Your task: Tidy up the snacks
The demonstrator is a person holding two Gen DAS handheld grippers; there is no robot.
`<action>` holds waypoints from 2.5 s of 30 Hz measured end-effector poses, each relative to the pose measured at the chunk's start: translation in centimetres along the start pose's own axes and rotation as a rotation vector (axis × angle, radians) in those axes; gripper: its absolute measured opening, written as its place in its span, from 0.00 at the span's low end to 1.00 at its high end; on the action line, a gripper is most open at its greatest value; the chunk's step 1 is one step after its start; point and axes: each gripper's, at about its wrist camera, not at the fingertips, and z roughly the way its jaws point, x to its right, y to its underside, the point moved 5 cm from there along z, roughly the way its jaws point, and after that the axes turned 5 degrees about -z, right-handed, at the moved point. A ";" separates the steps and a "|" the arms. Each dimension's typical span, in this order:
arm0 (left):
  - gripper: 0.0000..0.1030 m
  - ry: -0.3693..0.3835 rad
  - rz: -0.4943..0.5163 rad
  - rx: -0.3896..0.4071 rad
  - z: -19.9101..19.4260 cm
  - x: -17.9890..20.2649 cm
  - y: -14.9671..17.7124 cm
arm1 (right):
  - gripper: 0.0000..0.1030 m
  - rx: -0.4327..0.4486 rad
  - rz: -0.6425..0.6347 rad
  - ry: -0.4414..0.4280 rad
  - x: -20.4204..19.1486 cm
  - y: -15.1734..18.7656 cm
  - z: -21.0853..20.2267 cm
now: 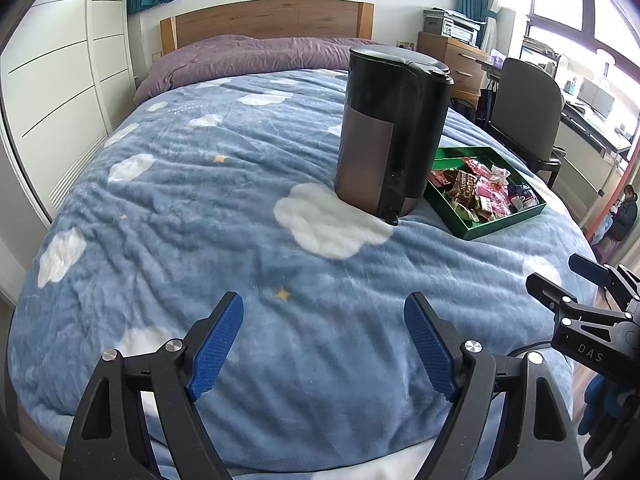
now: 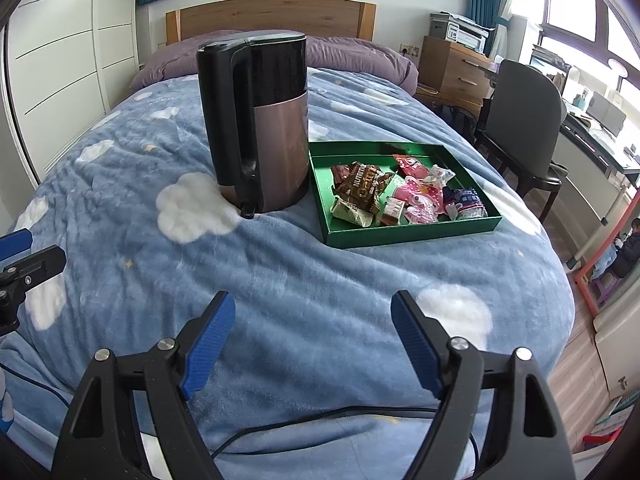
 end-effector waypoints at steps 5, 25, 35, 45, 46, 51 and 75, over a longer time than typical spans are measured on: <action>0.76 -0.006 -0.004 0.002 0.0 0.0 0.0 | 1.00 -0.002 0.003 0.004 0.3 0.1 0.1; 0.76 -0.022 -0.011 -0.001 0.5 -1.1 0.3 | 1.00 0.001 0.004 0.004 0.4 0.1 0.3; 0.76 -0.011 0.000 -0.002 0.4 -0.6 0.2 | 1.00 -0.002 0.014 0.007 0.9 0.2 0.5; 0.76 0.013 0.002 -0.002 0.3 0.3 -0.2 | 1.00 -0.001 0.013 0.008 1.0 0.3 0.5; 0.76 0.014 0.001 -0.002 0.3 0.3 -0.2 | 1.00 -0.002 0.014 0.008 1.1 0.3 0.5; 0.76 0.011 -0.014 -0.009 0.3 0.2 -0.2 | 1.00 -0.004 0.018 0.012 1.5 0.5 0.6; 0.76 -0.023 0.005 0.045 -0.6 0.4 -0.6 | 1.00 -0.005 0.029 0.024 2.1 0.6 0.7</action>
